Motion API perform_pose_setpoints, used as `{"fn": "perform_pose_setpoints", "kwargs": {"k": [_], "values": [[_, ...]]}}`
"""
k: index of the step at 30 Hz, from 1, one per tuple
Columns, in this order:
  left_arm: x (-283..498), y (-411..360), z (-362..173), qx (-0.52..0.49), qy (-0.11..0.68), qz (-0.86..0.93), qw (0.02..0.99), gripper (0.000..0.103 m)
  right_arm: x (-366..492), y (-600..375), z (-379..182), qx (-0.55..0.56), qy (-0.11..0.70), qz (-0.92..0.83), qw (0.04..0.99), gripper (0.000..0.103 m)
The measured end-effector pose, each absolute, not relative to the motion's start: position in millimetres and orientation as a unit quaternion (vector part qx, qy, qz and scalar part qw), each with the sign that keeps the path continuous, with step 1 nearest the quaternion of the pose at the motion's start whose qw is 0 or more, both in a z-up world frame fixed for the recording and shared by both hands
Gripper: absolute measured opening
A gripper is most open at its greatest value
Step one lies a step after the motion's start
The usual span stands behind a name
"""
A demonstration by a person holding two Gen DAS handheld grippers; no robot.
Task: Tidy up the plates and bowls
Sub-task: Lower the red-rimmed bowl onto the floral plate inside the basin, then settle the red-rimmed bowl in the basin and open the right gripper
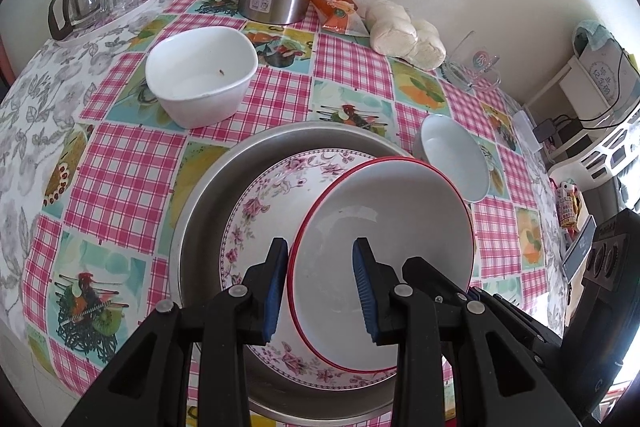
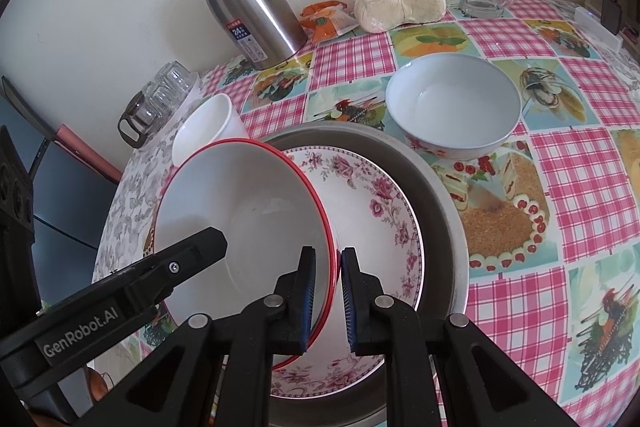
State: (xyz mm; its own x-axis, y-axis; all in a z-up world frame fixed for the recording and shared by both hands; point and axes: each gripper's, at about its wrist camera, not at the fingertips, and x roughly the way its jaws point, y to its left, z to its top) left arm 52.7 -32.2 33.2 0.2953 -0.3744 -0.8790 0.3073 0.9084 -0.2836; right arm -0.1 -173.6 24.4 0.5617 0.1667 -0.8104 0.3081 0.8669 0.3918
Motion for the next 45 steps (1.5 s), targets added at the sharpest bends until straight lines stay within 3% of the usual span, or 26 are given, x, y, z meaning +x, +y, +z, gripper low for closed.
{"fn": "perform_pose_setpoints", "kwargs": {"k": [16,45], "values": [[56.1,-28.9,29.8,-0.037,0.558,-0.21,0.802,0.034,7.1,-172.7,16.2,0.256,0.478,-0.037,0.84,0.015],[71.8,-16.4,20.8,-0.104,0.58,-0.216,0.779,0.034,9.0,-183.2,14.5,0.309,0.46,-0.025,0.832,0.026]]}}
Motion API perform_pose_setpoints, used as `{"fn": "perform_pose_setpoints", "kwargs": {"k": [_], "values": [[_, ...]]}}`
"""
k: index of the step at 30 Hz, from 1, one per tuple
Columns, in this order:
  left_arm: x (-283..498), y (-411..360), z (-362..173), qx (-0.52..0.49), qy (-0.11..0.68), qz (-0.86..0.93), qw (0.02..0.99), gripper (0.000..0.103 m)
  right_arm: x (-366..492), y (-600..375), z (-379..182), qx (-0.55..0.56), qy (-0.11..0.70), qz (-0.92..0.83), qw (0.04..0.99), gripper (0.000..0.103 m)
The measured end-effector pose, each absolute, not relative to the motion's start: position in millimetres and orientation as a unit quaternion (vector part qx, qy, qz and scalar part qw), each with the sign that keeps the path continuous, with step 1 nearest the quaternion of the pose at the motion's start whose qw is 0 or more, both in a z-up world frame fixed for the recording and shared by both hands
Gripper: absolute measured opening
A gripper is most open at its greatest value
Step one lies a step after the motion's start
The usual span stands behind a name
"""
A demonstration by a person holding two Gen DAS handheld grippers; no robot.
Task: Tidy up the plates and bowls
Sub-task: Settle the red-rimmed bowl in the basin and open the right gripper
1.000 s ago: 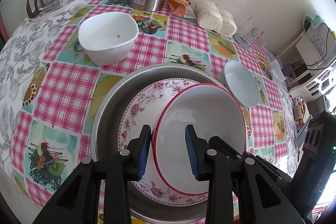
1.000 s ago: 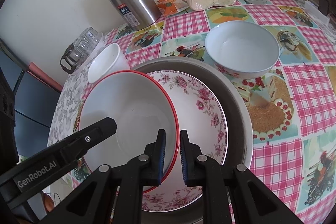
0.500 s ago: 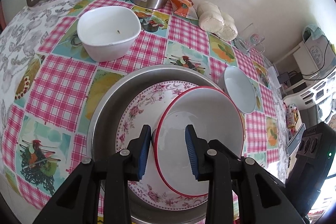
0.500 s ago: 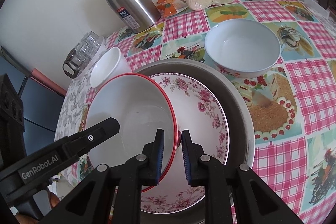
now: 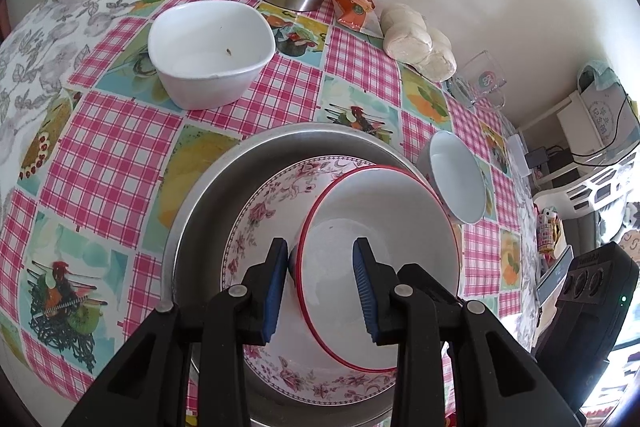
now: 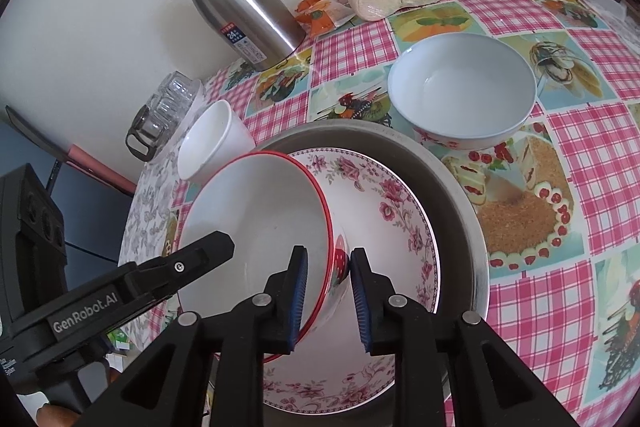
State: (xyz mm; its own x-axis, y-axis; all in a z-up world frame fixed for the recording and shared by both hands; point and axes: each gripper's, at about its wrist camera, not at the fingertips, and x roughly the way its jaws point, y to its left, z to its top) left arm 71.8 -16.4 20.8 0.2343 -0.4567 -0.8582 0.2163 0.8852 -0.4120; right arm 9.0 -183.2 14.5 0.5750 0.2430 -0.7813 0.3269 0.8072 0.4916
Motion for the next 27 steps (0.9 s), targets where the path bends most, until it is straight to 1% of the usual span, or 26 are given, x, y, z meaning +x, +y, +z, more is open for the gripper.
{"fn": "perform_pose_setpoints", "kwargs": {"k": [20,22,27], "values": [[73.9,-12.4,21.2,-0.117,0.58,-0.216,0.777,0.034,10.8,-182.2,15.8,0.312,0.456,-0.018,0.833,0.027],[74.2,-10.3,21.5,-0.12,0.579,-0.215,0.777,0.035,10.4,-183.3,15.8,0.314,0.456,-0.017,0.833,0.027],[73.0,-4.2,28.3,-0.12,0.571,-0.207,0.785,0.035,9.0,-182.8,19.7,0.296,0.457,-0.027,0.838,0.027]]}}
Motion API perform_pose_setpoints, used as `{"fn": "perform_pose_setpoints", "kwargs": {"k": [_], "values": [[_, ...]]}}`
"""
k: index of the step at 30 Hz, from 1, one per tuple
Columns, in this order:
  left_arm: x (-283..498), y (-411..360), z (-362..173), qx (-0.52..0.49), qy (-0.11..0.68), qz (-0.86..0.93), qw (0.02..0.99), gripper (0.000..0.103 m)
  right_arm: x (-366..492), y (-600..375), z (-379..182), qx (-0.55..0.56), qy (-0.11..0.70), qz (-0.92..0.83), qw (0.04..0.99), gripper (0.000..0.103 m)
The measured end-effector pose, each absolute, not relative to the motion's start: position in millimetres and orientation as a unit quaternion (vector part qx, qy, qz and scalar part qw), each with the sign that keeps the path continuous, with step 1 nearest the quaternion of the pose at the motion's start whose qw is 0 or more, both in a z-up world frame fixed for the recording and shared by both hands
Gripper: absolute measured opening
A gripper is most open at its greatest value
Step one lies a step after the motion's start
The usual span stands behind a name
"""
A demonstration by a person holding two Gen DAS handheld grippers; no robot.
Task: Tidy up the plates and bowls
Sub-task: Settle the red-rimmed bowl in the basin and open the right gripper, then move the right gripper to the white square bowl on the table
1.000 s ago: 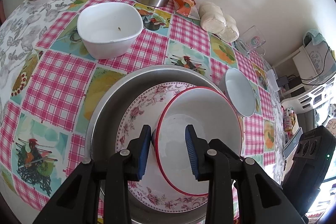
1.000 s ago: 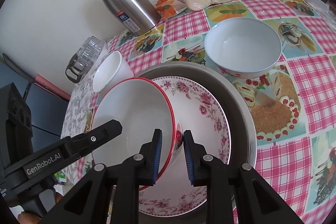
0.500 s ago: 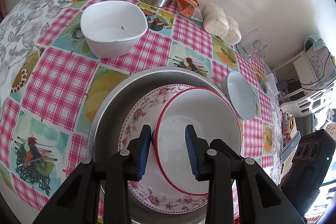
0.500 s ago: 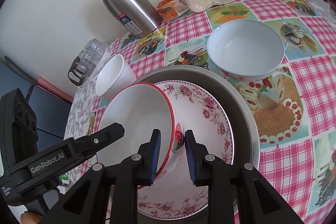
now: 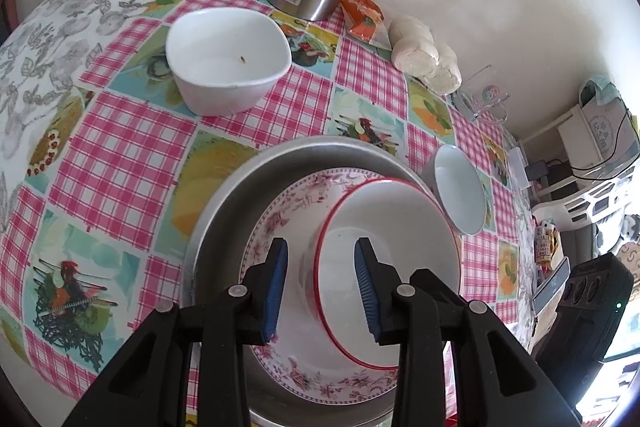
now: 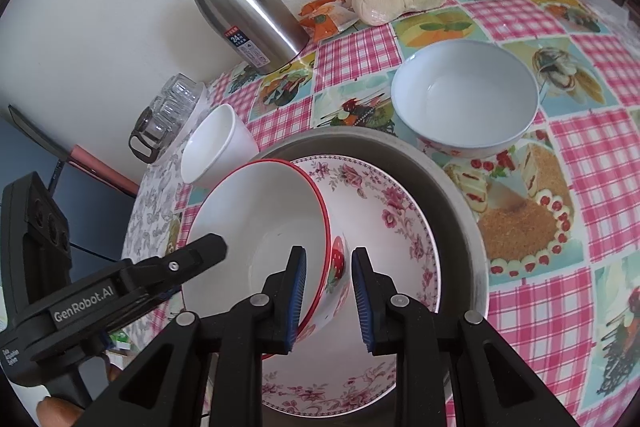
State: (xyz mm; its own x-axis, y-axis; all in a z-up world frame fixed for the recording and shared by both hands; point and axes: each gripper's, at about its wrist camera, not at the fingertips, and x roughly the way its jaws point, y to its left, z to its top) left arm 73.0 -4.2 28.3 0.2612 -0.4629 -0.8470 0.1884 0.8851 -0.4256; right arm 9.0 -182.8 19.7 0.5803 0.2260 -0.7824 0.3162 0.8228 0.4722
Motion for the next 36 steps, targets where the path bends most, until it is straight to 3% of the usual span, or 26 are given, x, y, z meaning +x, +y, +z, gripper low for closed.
{"fn": "perform_pose_setpoints", "kwargs": {"k": [18,19,22,24,30,35,36], "values": [[70.4,6.8,52.6,-0.104,0.538,-0.177,0.818,0.036,-3.1,-191.6,53.1,0.255,0.436,-0.06,0.861,0.027],[70.6,7.2,52.3,-0.102,0.538,-0.173,0.819,0.04,-3.2,-190.9,53.0,0.249,0.437,-0.062,0.862,0.027],[72.4,10.2,49.7,-0.1,0.542,-0.164,0.818,0.057,-3.5,-190.8,52.8,0.243,0.439,-0.067,0.862,0.039],[72.8,11.8,48.5,-0.097,0.544,-0.154,0.819,0.059,-3.0,-190.1,53.1,0.24,0.44,-0.067,0.863,0.051],[73.2,15.9,48.0,-0.083,0.541,-0.126,0.827,0.077,-1.3,-187.1,53.5,0.227,0.441,-0.07,0.866,0.066],[73.4,18.9,47.5,-0.066,0.532,-0.107,0.837,0.082,-0.8,-188.3,52.3,0.221,0.441,-0.08,0.866,0.082],[73.4,19.6,47.6,-0.065,0.531,-0.105,0.838,0.087,-1.0,-188.7,52.0,0.222,0.441,-0.081,0.866,0.083]]}}
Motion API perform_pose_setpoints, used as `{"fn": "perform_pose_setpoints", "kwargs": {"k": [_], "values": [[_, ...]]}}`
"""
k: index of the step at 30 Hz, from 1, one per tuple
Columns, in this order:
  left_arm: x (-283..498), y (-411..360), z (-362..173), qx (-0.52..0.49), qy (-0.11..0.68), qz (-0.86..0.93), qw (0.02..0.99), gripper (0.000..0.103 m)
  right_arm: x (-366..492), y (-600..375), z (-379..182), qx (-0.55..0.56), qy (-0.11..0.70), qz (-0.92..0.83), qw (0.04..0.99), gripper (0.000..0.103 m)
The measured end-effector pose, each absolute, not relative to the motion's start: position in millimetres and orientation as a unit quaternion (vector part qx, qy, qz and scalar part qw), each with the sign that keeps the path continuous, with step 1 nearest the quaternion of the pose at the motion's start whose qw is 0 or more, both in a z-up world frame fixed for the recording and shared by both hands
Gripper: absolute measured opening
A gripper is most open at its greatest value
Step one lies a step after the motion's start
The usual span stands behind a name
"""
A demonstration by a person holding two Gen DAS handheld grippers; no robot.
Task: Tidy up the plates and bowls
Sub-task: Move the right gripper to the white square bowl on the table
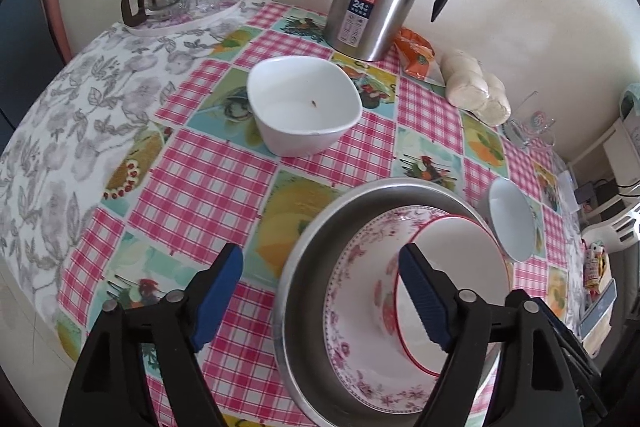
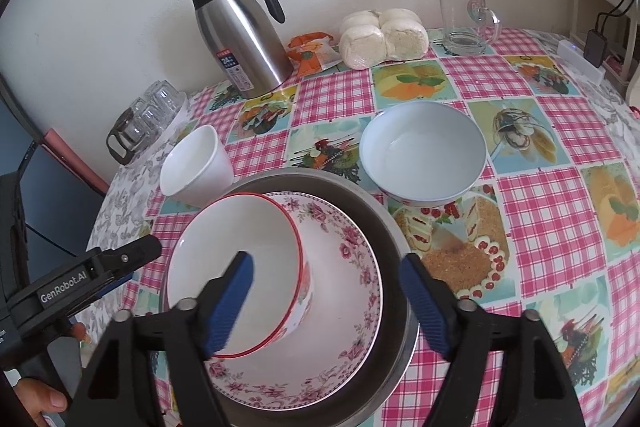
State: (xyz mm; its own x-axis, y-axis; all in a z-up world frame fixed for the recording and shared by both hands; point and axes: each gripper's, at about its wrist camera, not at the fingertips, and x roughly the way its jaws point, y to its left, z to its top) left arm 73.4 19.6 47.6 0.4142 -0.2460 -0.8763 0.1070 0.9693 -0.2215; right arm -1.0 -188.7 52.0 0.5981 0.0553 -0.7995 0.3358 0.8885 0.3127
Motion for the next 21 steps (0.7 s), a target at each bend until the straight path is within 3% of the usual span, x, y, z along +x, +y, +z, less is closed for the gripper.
{"fn": "perform_pose_setpoints", "kwargs": {"k": [8,11,21], "values": [[72.7,21.0,48.0,-0.061,0.522,-0.098,0.845,0.09,-1.4,-189.9,52.6,0.222,0.436,-0.083,0.868,0.098],[72.4,21.7,49.1,-0.06,0.515,-0.09,0.85,0.102,-2.1,-190.4,53.3,0.225,0.432,-0.082,0.87,0.103],[76.3,29.6,56.2,-0.077,0.494,-0.083,0.862,0.102,-4.3,-192.7,55.4,0.222,0.426,-0.093,0.872,0.103]]}}
